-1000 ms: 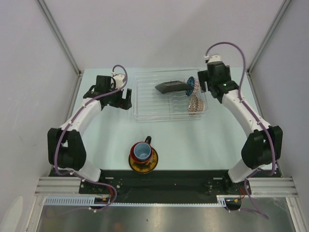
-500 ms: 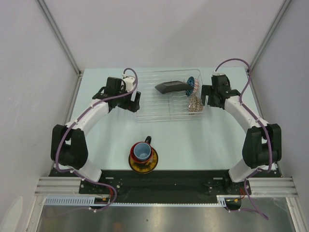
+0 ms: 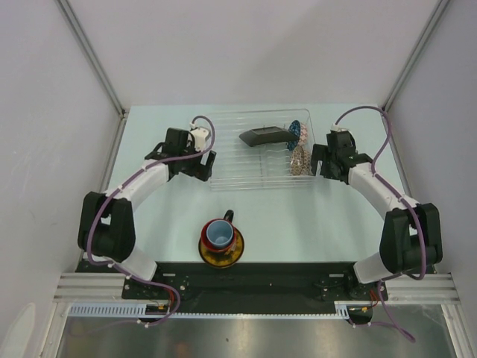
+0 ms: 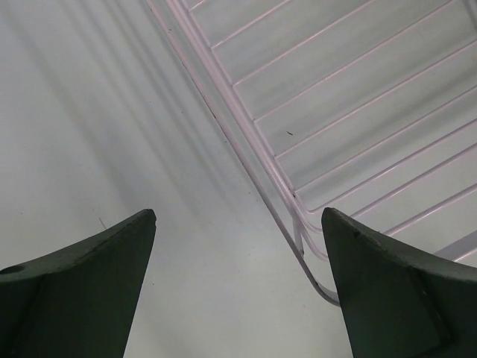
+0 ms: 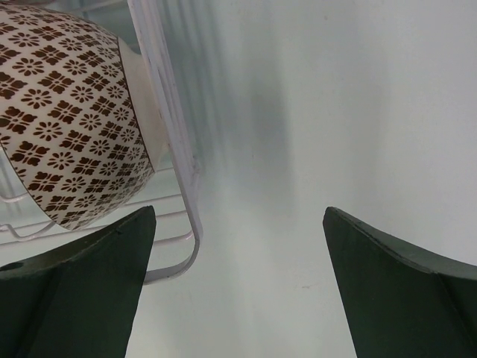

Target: Load the mixed dishes into the dish rack

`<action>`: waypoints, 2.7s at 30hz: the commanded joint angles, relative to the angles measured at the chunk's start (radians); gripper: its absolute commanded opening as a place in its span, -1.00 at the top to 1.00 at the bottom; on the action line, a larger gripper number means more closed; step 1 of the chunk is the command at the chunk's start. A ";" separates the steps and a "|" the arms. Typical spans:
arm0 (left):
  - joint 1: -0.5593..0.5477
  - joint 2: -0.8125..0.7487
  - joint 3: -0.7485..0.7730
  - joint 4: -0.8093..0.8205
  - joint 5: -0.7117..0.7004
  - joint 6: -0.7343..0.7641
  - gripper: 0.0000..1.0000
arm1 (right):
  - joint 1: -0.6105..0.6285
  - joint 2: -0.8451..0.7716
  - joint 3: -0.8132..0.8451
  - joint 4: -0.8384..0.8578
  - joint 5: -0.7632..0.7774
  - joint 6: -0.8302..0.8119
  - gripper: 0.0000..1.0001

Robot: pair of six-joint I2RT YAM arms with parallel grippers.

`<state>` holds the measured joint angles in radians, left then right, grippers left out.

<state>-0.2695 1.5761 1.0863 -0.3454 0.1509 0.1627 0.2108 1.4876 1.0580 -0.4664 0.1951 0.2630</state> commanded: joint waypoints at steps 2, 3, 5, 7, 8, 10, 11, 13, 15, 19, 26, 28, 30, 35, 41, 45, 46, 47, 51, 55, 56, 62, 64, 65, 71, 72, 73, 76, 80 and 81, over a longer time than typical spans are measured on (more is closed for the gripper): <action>-0.005 -0.053 -0.049 -0.026 -0.030 0.052 -0.98 | 0.036 -0.095 -0.087 -0.058 0.027 0.030 -0.99; -0.005 -0.060 -0.055 -0.026 -0.027 0.054 -0.97 | 0.039 -0.122 -0.105 -0.063 0.030 0.036 -1.00; -0.005 -0.074 -0.075 -0.030 -0.027 0.060 -0.97 | 0.047 -0.150 -0.151 -0.071 0.033 0.045 -0.99; -0.005 -0.094 -0.094 -0.035 -0.024 0.063 -0.97 | 0.053 -0.193 -0.188 -0.077 0.038 0.061 -0.99; -0.005 -0.100 -0.098 -0.040 -0.021 0.063 -0.97 | 0.061 -0.205 -0.196 -0.075 0.040 0.062 -0.99; -0.005 -0.122 -0.109 -0.044 -0.019 0.066 -0.97 | 0.067 -0.237 -0.204 -0.081 0.059 0.068 -0.99; -0.005 -0.131 -0.108 -0.053 -0.016 0.064 -0.98 | 0.067 -0.250 -0.202 -0.083 0.064 0.068 -0.99; -0.005 -0.160 -0.097 -0.067 -0.007 0.057 -0.98 | 0.068 -0.291 -0.202 -0.066 0.070 0.071 -0.99; -0.004 -0.180 -0.079 -0.095 0.004 0.049 -0.99 | 0.074 -0.315 -0.187 -0.046 0.067 0.077 -0.99; -0.005 -0.244 0.009 -0.168 0.039 0.020 -0.99 | 0.151 -0.355 -0.133 -0.032 0.030 0.096 -1.00; -0.004 -0.367 0.118 -0.308 0.076 0.017 -0.99 | 0.432 -0.394 -0.073 0.119 -0.256 0.186 -1.00; -0.002 -0.424 0.116 -0.319 0.070 0.021 -1.00 | 0.472 -0.340 -0.072 0.150 -0.348 0.225 -1.00; -0.002 -0.465 0.113 -0.339 0.062 0.021 -0.99 | 0.513 -0.316 -0.052 0.140 -0.361 0.210 -0.99; -0.002 -0.530 0.118 -0.397 0.030 0.038 -0.99 | 0.993 -0.188 0.273 -0.170 0.544 -0.020 -0.99; 0.000 -0.570 0.133 -0.435 0.024 0.024 -0.99 | 0.625 -0.176 0.186 -0.123 -0.244 0.294 -0.99; 0.001 -0.608 0.129 -0.443 0.021 0.026 -0.99 | 0.803 -0.121 0.240 -0.146 -0.083 0.300 -0.99; 0.000 -0.613 0.129 -0.449 0.015 0.027 -0.99 | 0.820 -0.098 0.241 -0.170 -0.083 0.308 -1.00; 0.000 -0.625 0.126 -0.451 0.013 0.026 -0.99 | 0.841 -0.063 0.244 -0.181 -0.062 0.309 -1.00; 0.001 -0.653 0.107 -0.458 0.019 0.024 -0.99 | 0.964 -0.003 0.270 -0.170 0.013 0.312 -0.75; 0.000 -0.668 0.096 -0.480 0.006 0.035 -0.99 | 1.009 0.074 0.342 -0.216 0.039 0.297 -0.51; 0.001 -0.673 0.093 -0.480 0.001 0.038 -0.99 | 1.025 0.082 0.352 -0.222 0.050 0.291 -0.51; 0.000 -0.708 0.047 -0.466 -0.014 0.047 -0.99 | 1.055 0.146 0.410 -0.265 0.066 0.282 -0.33; 0.001 -0.711 0.034 -0.463 -0.020 0.049 -0.99 | 1.062 0.169 0.418 -0.276 0.067 0.280 -0.26; 0.001 -0.712 0.032 -0.460 -0.024 0.052 -0.99 | 1.065 0.177 0.422 -0.278 0.066 0.278 -0.23; 0.001 -0.716 0.014 -0.449 -0.039 0.055 -0.99 | 1.076 0.221 0.424 -0.284 0.064 0.269 0.07; 0.001 -0.717 0.011 -0.448 -0.040 0.055 -0.99 | 1.076 0.224 0.422 -0.285 0.066 0.269 0.07; 0.001 -0.717 0.009 -0.448 -0.045 0.057 -0.99 | 1.076 0.227 0.422 -0.285 0.070 0.266 0.07; 0.001 -0.720 0.001 -0.442 -0.045 0.057 -0.99 | 1.078 0.232 0.424 -0.284 0.078 0.260 0.06; 0.000 -0.719 -0.005 -0.435 -0.045 0.057 -0.99 | 1.078 0.218 0.430 -0.285 0.093 0.254 0.03; 0.000 -0.720 -0.006 -0.435 -0.047 0.057 -0.99 | 1.078 0.211 0.433 -0.293 0.102 0.249 0.01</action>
<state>-0.2710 0.8700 1.0908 -0.8158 0.1150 0.2043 1.2858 1.7157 1.4445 -0.7341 0.2443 0.5373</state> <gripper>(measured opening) 0.996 0.472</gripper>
